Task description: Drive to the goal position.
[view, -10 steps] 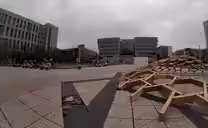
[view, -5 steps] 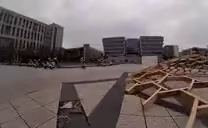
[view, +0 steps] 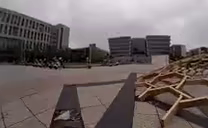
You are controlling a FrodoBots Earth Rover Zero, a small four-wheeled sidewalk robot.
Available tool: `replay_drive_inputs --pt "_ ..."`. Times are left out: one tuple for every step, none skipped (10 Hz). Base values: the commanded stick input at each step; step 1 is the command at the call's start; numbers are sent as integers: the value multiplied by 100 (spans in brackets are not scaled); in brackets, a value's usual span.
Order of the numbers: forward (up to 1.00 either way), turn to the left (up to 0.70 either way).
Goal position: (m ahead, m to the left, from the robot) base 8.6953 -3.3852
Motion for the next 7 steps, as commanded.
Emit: replay_drive_inputs --pt "70 14" --pt "70 14" --pt "70 14" --pt "70 14" --pt "70 14" --pt "70 14" --pt "70 14"
